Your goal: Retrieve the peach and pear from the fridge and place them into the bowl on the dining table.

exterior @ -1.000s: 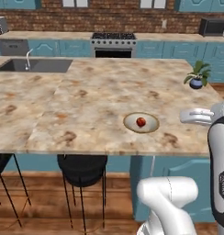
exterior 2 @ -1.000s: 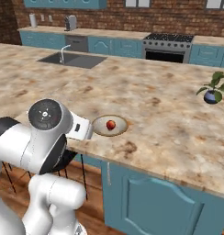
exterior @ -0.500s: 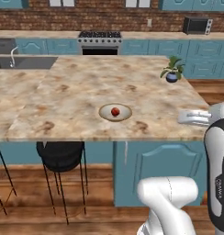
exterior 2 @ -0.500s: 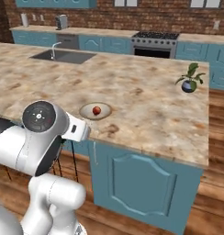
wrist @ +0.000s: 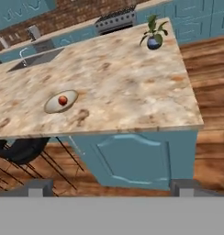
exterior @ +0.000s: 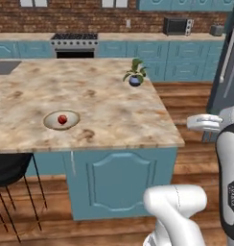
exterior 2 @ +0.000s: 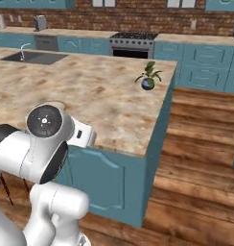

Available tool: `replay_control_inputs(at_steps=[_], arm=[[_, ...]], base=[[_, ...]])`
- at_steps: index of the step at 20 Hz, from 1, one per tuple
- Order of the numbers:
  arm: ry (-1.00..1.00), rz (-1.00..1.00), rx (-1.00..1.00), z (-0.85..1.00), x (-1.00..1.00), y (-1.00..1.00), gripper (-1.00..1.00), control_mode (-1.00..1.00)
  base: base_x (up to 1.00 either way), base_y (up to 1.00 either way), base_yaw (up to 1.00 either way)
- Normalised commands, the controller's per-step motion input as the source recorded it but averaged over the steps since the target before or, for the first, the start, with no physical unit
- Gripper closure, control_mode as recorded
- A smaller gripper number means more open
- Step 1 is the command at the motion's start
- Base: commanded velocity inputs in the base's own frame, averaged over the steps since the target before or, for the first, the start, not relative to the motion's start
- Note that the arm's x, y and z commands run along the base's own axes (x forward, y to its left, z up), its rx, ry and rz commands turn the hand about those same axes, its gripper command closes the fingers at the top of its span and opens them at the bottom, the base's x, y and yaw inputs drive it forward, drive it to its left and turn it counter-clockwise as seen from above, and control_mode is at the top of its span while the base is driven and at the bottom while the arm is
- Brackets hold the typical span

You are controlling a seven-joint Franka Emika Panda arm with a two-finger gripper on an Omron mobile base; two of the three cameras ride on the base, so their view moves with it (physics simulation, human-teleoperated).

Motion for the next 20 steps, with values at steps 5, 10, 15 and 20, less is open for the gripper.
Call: replay_control_inputs(at_steps=[5,10,15,20], arm=[[0.0,0.0,0.0,0.0,0.0,0.0,-1.0,1.0],[0.0,0.0,0.0,0.0,0.0,0.0,-1.0,1.0],[0.0,0.0,0.0,0.0,0.0,0.0,-1.0,1.0],[0.0,0.0,0.0,0.0,0.0,0.0,-1.0,1.0]], base=[[0.04,-1.0,-0.16],[0.21,-1.0,-0.15],[0.78,-0.83,-0.13],[1.0,-0.54,-0.08]])
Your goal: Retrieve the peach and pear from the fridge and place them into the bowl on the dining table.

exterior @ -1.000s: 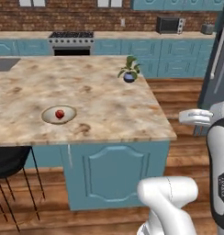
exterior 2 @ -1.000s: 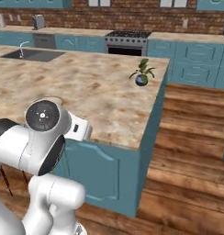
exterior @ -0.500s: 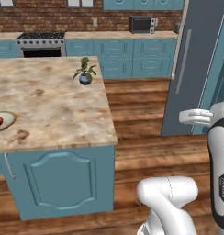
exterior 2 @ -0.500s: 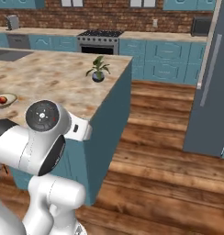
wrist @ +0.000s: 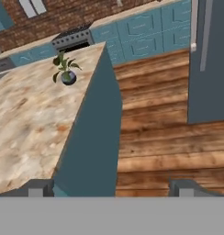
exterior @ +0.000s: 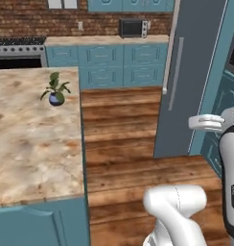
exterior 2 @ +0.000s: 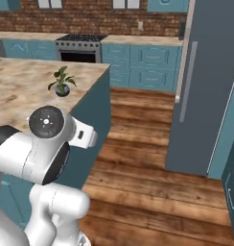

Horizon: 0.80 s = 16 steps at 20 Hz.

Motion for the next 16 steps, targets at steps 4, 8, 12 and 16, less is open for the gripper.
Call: replay_control_inputs(at_steps=[4,8,12,16], arm=[[0.0,0.0,0.0,0.0,0.0,0.0,-1.0,1.0],[0.0,0.0,0.0,0.0,0.0,0.0,-1.0,1.0],[0.0,0.0,0.0,0.0,0.0,0.0,-1.0,1.0],[0.0,0.0,0.0,0.0,0.0,0.0,-1.0,1.0]], base=[[1.0,-0.12,-0.08],[1.0,0.0,-0.11],[1.0,0.0,-0.13],[1.0,0.0,-0.14]])
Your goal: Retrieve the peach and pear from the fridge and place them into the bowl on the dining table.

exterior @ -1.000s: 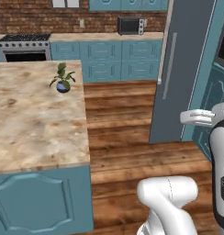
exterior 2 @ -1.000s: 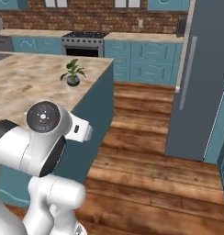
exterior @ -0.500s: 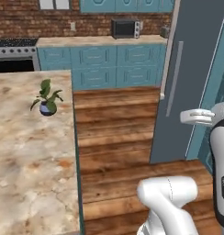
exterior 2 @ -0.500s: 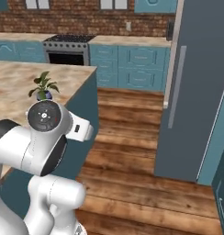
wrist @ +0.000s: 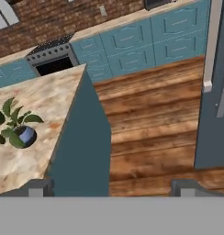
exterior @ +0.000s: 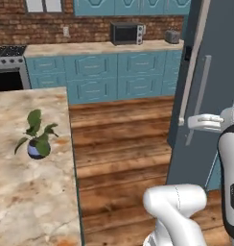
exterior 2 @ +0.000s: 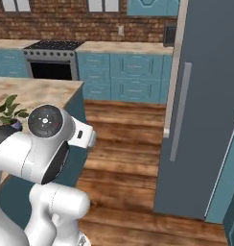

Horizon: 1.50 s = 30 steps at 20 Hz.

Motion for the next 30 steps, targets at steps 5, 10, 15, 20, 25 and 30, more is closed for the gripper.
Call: replay_control_inputs(at_steps=[5,10,15,20,25,30], arm=[[0.0,0.0,0.0,0.0,0.0,0.0,-1.0,1.0],[0.0,0.0,0.0,0.0,0.0,0.0,-1.0,1.0],[0.0,0.0,0.0,0.0,0.0,0.0,-1.0,1.0],[0.0,0.0,0.0,0.0,0.0,0.0,-1.0,1.0],[0.0,0.0,0.0,0.0,0.0,0.0,-1.0,1.0],[0.0,0.0,0.0,0.0,0.0,0.0,-1.0,1.0]], base=[[1.0,0.0,-0.15],[1.0,0.0,-0.15],[0.92,0.0,-0.19],[0.7,0.0,-0.31],[0.65,0.0,-0.4],[0.58,0.02,-0.49]])
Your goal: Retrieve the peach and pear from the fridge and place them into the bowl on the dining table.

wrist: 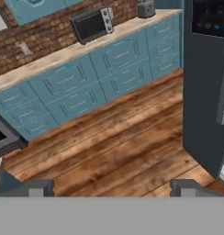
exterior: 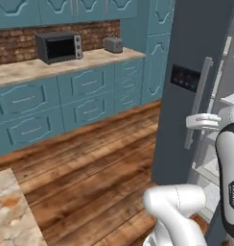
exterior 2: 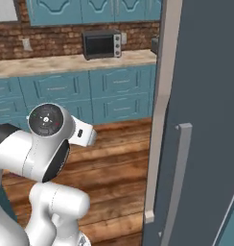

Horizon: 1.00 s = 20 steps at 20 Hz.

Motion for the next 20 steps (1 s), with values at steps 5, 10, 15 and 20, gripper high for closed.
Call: replay_control_inputs(at_steps=[5,10,15,20], arm=[[0.0,0.0,0.0,0.0,0.0,0.0,-1.0,1.0],[0.0,0.0,0.0,0.0,0.0,0.0,-1.0,1.0],[0.0,0.0,0.0,0.0,0.0,0.0,-1.0,1.0],[0.0,0.0,0.0,0.0,0.0,0.0,-1.0,1.0]], base=[[0.58,0.19,-0.52],[0.58,0.29,-0.5],[0.67,0.48,-0.5],[0.73,0.64,-0.5]])
